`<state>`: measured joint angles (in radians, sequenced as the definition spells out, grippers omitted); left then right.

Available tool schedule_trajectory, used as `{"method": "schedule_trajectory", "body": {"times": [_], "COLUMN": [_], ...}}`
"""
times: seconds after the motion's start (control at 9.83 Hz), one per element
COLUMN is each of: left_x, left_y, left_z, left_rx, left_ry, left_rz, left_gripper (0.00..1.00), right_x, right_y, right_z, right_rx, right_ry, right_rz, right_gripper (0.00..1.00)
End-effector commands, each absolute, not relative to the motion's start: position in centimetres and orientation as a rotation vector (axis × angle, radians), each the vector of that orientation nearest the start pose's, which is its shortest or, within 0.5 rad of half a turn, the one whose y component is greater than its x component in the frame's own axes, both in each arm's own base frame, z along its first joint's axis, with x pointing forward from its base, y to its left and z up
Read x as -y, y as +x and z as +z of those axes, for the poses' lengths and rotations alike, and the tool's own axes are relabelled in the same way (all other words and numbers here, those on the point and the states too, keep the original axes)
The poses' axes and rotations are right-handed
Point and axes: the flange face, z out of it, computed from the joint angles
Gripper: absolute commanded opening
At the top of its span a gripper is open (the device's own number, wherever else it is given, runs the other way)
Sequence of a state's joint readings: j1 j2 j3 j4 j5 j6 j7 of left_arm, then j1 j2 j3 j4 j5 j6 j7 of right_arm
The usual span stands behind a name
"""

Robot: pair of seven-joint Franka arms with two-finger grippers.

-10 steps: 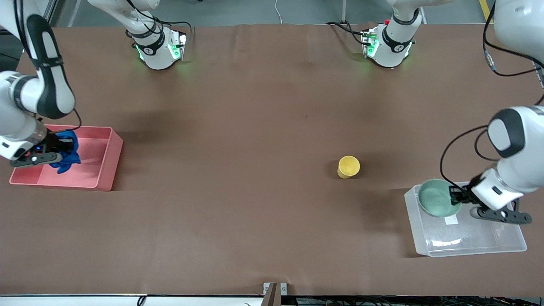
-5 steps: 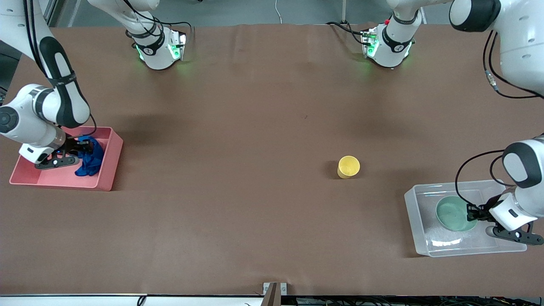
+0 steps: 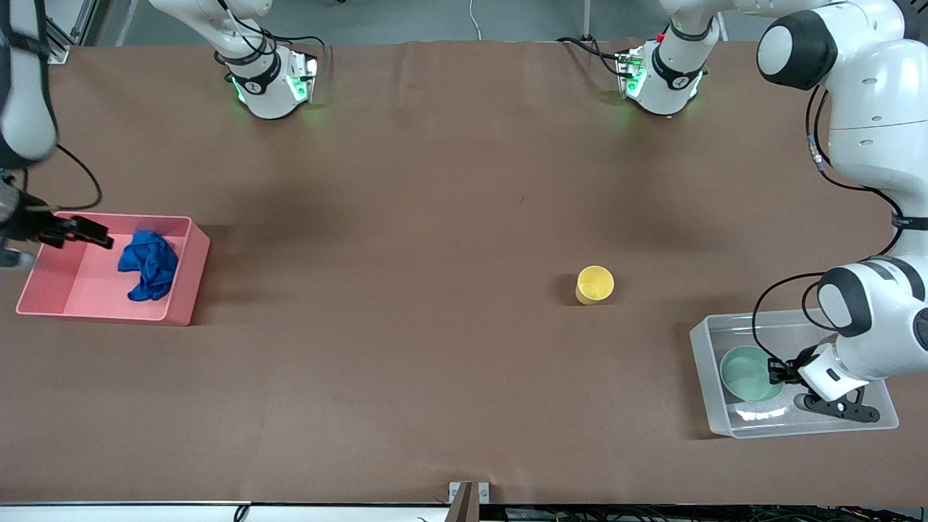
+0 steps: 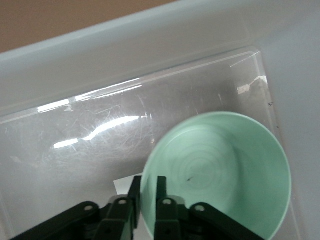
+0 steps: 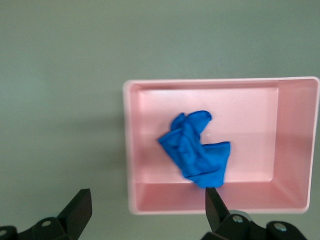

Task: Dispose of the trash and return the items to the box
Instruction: 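Release the bowl into the clear box with the left gripper, then move the left gripper to the yellow cup and grasp it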

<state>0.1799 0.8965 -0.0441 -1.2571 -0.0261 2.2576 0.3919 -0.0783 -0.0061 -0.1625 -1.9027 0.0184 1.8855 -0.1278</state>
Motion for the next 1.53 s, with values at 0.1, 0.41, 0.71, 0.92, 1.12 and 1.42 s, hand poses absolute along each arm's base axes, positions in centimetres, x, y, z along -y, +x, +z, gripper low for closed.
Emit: {"method": "schedule_trajectory", "body": {"times": [0.1,0.41,0.71,0.92,1.12,1.42], "left_x": [-9.6,-5.3,0.7,5.9,11.4,15.8], "left_y": [74.4,68.7,61.2,57.1,54.2,53.9], "left_z": [28.3,37.6,41.0,40.5,38.3,32.6], "left_rx": [-0.375,-0.427,-0.372,-0.347,-0.278,-0.269], "left_ry": [-3.118,-3.097,-3.115,-3.135,-3.155,-3.195], "left_rz": [-0.212,-0.253,-0.212,-0.154,-0.1,-0.037], "left_gripper": [0.85,0.92,0.92,0.92,0.92,0.91], "right_x": [7.1,7.4,7.0,7.0,7.2,7.1], "right_y": [53.8,53.0,52.7,52.6,52.5,52.4], "right_z": [62.8,69.3,68.1,68.1,68.3,68.1], "right_rx": [-0.322,-0.338,-0.341,-0.32,-0.238,-0.245], "right_ry": [-3.097,-3.153,-3.159,-3.165,-3.18,-3.172], "right_rz": [0.001,-0.134,-0.043,-0.03,-0.035,-0.011], "right_gripper": [1.0,1.0,1.0,1.0,1.0,1.0]}}
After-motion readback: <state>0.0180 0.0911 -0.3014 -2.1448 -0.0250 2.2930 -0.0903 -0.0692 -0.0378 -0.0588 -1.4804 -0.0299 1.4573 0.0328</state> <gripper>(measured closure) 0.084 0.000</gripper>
